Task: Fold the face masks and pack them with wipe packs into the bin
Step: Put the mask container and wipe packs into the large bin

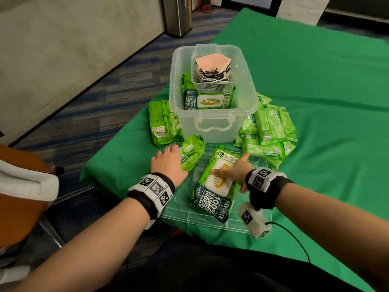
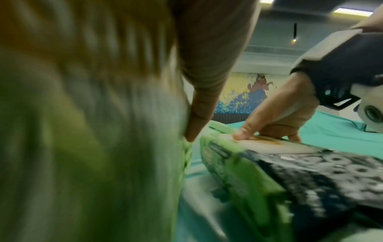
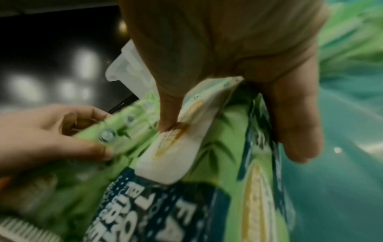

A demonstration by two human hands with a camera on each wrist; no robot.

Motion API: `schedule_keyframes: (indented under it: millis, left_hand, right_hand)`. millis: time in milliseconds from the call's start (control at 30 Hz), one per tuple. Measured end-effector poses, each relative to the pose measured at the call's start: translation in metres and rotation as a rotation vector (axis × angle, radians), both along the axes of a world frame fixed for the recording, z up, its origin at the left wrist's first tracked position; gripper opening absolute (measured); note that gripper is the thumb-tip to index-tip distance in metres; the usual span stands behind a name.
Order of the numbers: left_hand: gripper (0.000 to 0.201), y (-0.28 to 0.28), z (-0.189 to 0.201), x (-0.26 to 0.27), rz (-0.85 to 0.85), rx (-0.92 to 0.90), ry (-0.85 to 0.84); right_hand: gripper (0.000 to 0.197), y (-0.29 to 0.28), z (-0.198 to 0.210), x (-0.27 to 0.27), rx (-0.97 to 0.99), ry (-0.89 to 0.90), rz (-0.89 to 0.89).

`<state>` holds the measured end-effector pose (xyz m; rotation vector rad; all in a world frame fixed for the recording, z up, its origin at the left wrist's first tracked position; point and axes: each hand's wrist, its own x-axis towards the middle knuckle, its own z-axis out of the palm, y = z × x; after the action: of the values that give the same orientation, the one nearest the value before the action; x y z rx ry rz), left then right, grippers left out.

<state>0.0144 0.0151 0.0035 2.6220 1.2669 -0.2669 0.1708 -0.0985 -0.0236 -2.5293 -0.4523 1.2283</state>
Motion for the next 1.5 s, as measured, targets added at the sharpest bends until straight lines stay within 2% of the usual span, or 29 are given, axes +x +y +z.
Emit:
schedule_keyframes:
  millis: [100, 233, 267, 300, 367, 433, 467, 533, 567, 600, 667, 733, 833, 900, 1000, 1033, 1133, 1200, 1233, 1267, 1333, 1500]
  left_hand:
    - [0.065, -0.002, -0.009, 0.006, -0.002, -0.169, -0.077]
    - [0.012, 0.017, -0.014, 0.008, 0.18, -0.559, -0.386]
    - [0.004, 0.021, -0.015, 0.006, 0.218, -0.645, -0.447]
    - [0.013, 0.024, -0.016, 0.004, 0.247, -0.714, -0.479]
    - [0.029, 0.031, -0.021, 0.002, 0.281, -0.772, -0.395]
    - [0.069, 0.032, -0.024, 0.001, 0.295, -0.766, -0.196]
    - [0.088, 0.031, -0.023, 0.003, 0.302, -0.771, -0.107]
    - [0.117, 0.025, -0.018, 0.008, 0.293, -0.827, -0.058]
    - [0.113, 0.024, -0.017, 0.011, 0.321, -0.863, -0.096]
    - [0.095, 0.021, -0.014, 0.014, 0.361, -0.876, -0.139]
    - [0.061, 0.021, -0.012, 0.015, 0.385, -0.872, -0.197]
    - [0.05, 0.026, -0.017, 0.014, 0.362, -0.859, -0.195]
    - [0.05, 0.034, -0.014, 0.005, 0.4, -0.892, -0.094]
    - [0.059, 0.041, -0.018, -0.003, 0.399, -0.915, 0.002]
    - [0.063, 0.043, -0.027, -0.012, 0.4, -0.913, 0.005]
    - [0.064, 0.042, -0.03, -0.014, 0.419, -0.927, -0.009]
    - [0.063, 0.037, -0.036, -0.016, 0.48, -1.034, -0.126]
    - [0.06, 0.036, -0.041, -0.016, 0.537, -1.052, -0.188]
    - [0.052, 0.036, -0.043, -0.015, 0.551, -1.042, -0.209]
    - [0.042, 0.034, -0.041, -0.014, 0.56, -1.038, -0.225]
    - [0.031, 0.03, -0.041, -0.01, 0.581, -1.058, -0.261]
    - [0.057, 0.026, -0.03, 0.001, 0.528, -1.127, -0.379]
  right_hand:
    - [0.146, -0.003, -0.006, -0.004, 0.112, 0.08, -0.118]
    - [0.145, -0.007, -0.009, -0.004, 0.214, 0.141, -0.237]
    - [0.145, -0.009, -0.008, -0.004, 0.234, 0.144, -0.244]
    - [0.144, -0.01, -0.011, -0.002, 0.242, 0.147, -0.255]
    - [0.148, -0.009, -0.011, 0.0, 0.249, 0.143, -0.298]
    - [0.145, -0.007, -0.014, 0.0, 0.24, 0.166, -0.383]
    - [0.125, -0.007, -0.013, -0.001, 0.24, 0.214, -0.414]
    - [0.051, -0.007, -0.006, -0.004, 0.27, 0.316, -0.443]
    - [0.029, -0.007, -0.004, -0.005, 0.294, 0.345, -0.445]
    - [0.024, -0.007, -0.001, -0.007, 0.322, 0.363, -0.447]
    - [0.036, -0.005, -0.006, -0.004, 0.379, 0.351, -0.486]
    - [0.042, -0.002, -0.01, -0.004, 0.396, 0.315, -0.492]
    - [0.046, 0.0, -0.007, -0.003, 0.386, 0.307, -0.471]
    - [0.053, 0.001, -0.007, 0.0, 0.381, 0.294, -0.449]
    - [0.065, 0.003, -0.007, 0.005, 0.368, 0.286, -0.412]
    - [0.073, 0.003, -0.009, 0.006, 0.365, 0.287, -0.406]
    - [0.118, 0.005, -0.029, 0.016, 0.357, 0.294, -0.38]
    - [0.137, 0.003, -0.034, 0.018, 0.367, 0.308, -0.366]
    - [0.136, 0.002, -0.024, 0.015, 0.364, 0.315, -0.355]
    - [0.128, 0.002, -0.011, 0.01, 0.359, 0.314, -0.348]
    - [0.102, 0.001, 0.003, 0.004, 0.339, 0.274, -0.347]
    - [0.09, -0.001, -0.004, 0.007, 0.346, 0.193, -0.306]
